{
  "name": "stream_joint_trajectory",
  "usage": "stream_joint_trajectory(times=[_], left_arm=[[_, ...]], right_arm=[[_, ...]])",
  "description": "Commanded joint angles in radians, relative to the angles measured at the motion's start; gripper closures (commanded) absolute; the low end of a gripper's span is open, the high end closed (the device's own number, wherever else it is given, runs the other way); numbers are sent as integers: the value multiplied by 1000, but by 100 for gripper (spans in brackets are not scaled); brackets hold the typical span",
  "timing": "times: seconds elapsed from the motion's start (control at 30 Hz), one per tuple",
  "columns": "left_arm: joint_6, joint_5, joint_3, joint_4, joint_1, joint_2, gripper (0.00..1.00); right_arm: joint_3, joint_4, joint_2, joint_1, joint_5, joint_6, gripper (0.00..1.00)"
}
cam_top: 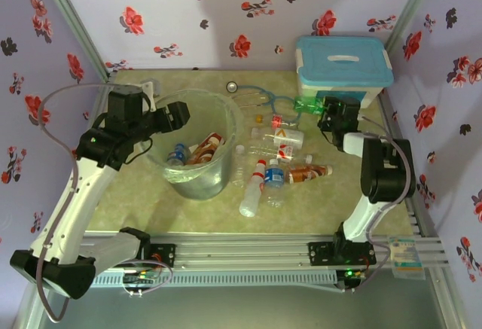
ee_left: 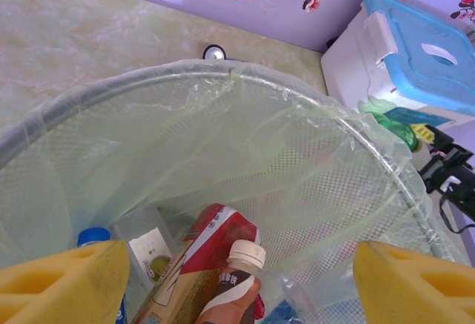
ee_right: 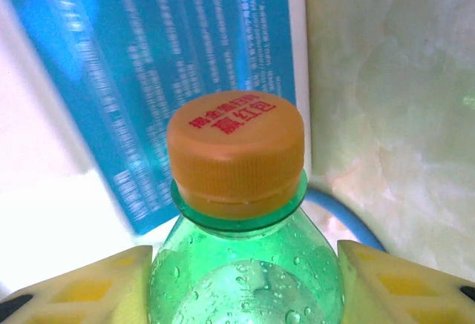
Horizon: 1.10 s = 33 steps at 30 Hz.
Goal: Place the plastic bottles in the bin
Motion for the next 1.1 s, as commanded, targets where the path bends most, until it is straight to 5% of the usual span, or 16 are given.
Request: stream_joint_trajectory(times=[0.0, 0.5, 0.8, 1.07], left_arm=[[27, 8, 44, -8, 7, 13, 20], [53, 64, 215, 3, -64, 136, 21], [156, 116, 393, -77, -154, 264, 20], [248, 203, 600, -158, -256, 394, 8]], right_arm=[[-60, 0, -89, -21, -5, 2, 51], [-14, -426, -513, -26, -86, -476, 62], [186, -501, -513, 80, -277, -725, 62], [417, -536, -455, 259, -399, -902, 62]])
